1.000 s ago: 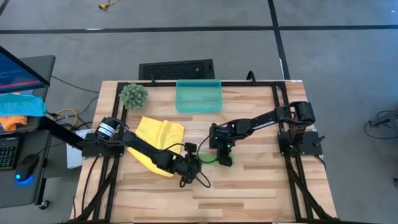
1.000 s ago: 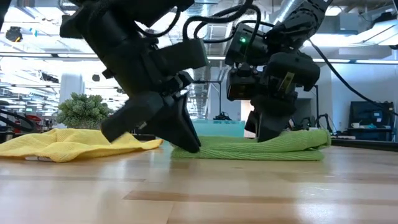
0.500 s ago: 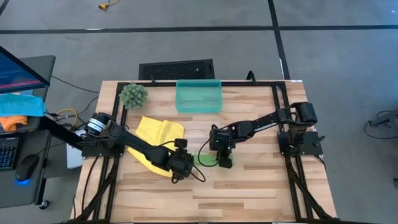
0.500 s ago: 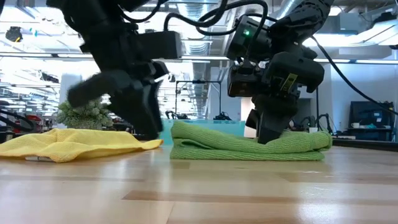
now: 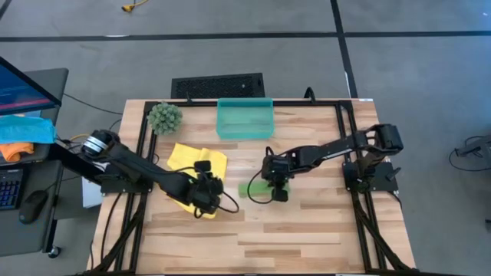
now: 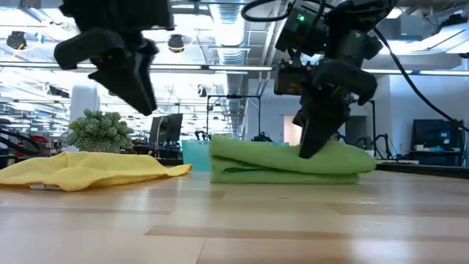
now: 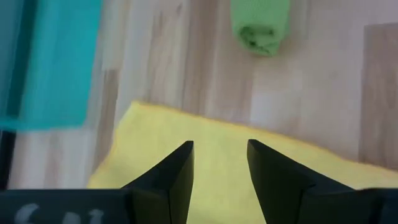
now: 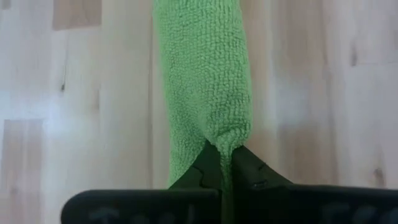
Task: Roll microfiber towels into tight, uniform cylinder then place into a basket
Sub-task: Put the green microfiber cloth into the blue bin
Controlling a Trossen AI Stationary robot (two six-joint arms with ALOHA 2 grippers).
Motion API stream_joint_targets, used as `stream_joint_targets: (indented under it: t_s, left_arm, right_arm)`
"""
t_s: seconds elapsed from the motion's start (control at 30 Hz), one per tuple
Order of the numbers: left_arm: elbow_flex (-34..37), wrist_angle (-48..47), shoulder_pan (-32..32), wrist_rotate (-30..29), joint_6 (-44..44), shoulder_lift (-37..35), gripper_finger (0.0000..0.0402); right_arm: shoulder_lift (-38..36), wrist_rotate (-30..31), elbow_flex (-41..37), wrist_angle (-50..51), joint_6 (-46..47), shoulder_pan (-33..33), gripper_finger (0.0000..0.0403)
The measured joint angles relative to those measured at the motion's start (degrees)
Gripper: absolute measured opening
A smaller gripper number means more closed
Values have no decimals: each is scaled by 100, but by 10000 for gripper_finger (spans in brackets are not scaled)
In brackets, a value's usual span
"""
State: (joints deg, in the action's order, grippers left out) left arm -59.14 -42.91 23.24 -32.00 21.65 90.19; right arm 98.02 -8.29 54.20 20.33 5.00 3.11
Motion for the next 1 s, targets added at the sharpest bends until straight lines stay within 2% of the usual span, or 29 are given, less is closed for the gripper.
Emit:
stream_joint_targets:
  t_s: [0.17, 0.37, 0.73, 1.0]
  left_arm:
    - [922, 641, -2, -15, 593, -513, 144]
    - [1657, 1549, -89, -161, 664, -955, 144]
    - [1727, 1650, -251, -188, 416, -1051, 144]
    - [1727, 1650, -293, -171, 389, -1049, 144]
  right_arm:
    - [0, 220, 6, -122, -142, -153, 20]
    - [-6, 252, 102, -237, -339, -406, 20]
    - [-16, 249, 786, -57, -1133, -817, 20]
    - [-20, 568, 1414, 141, -1875, -1270, 20]
